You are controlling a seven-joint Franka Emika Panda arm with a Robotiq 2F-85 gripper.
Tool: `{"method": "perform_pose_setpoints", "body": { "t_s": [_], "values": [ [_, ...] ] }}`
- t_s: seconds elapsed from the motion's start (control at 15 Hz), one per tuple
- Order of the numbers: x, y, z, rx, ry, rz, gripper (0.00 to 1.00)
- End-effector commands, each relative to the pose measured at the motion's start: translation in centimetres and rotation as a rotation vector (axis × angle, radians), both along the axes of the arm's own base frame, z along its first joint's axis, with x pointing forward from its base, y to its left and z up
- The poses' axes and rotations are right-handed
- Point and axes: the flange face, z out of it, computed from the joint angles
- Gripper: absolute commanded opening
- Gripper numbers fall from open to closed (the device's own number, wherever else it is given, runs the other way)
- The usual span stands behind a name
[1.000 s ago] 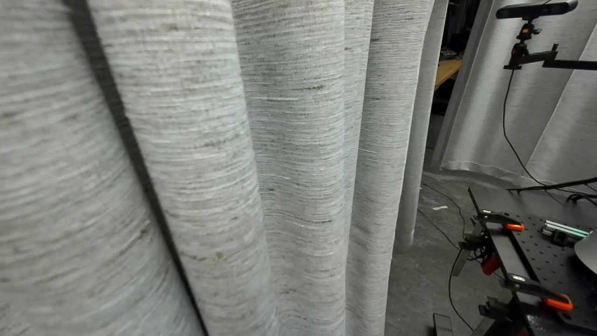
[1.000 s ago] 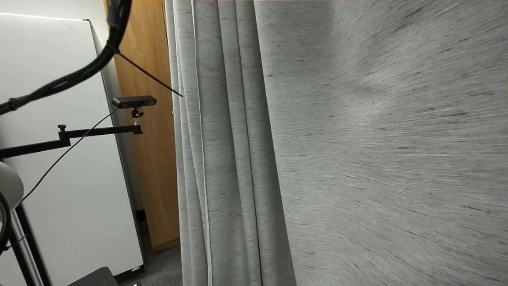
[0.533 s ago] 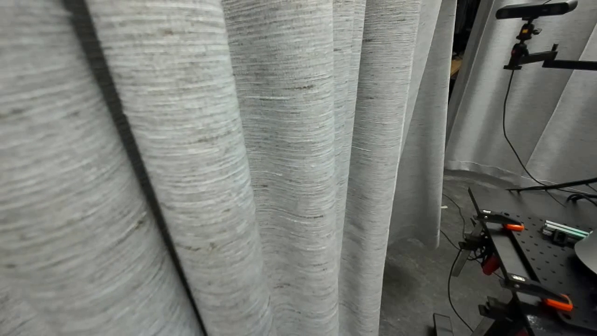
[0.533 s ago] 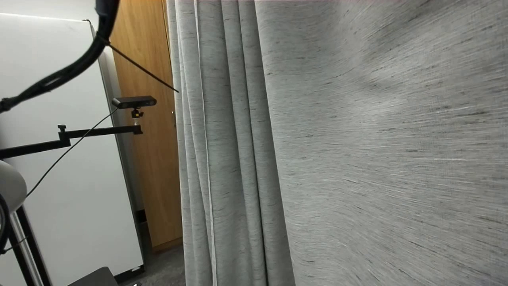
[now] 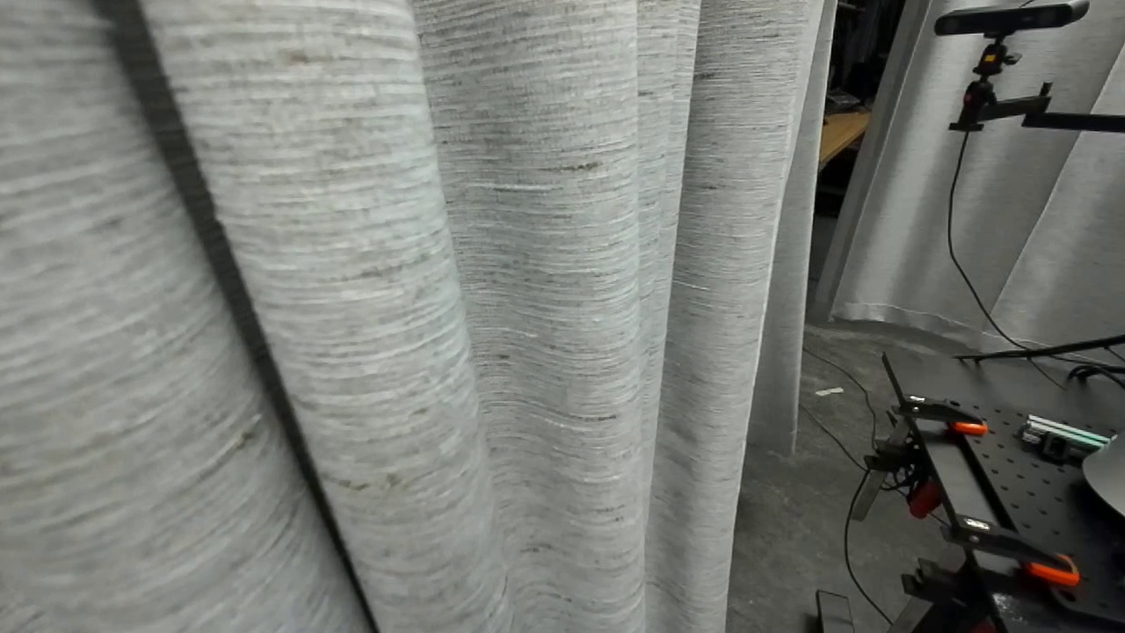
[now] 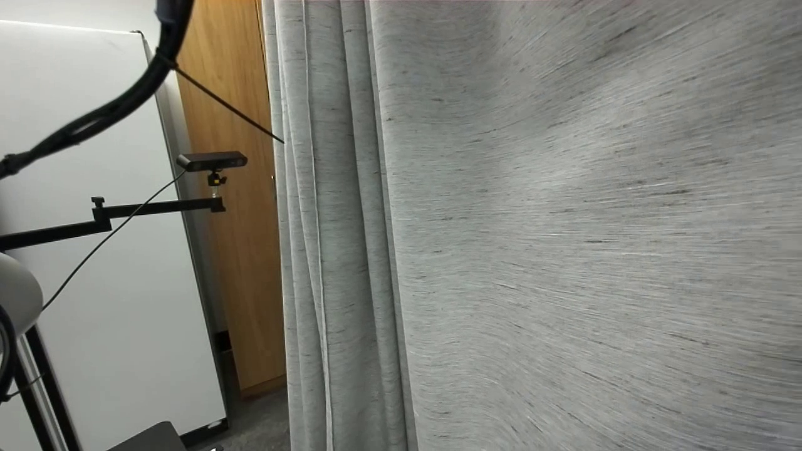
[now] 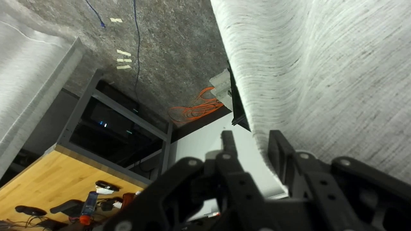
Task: Close the curtains
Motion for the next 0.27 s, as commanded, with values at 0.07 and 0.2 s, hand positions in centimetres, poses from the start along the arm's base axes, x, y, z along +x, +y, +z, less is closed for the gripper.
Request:
{"method": "perform_pose_setpoints", "body": {
  "t_s": [0.07,0.2],
  "values": [
    [0.4,-0.08,0.73,0.015,-0.016,-0.055,0.73],
    [0.62,-0.09,0.64,0.013,-0.013,-0.062,0.87]
  ]
}}
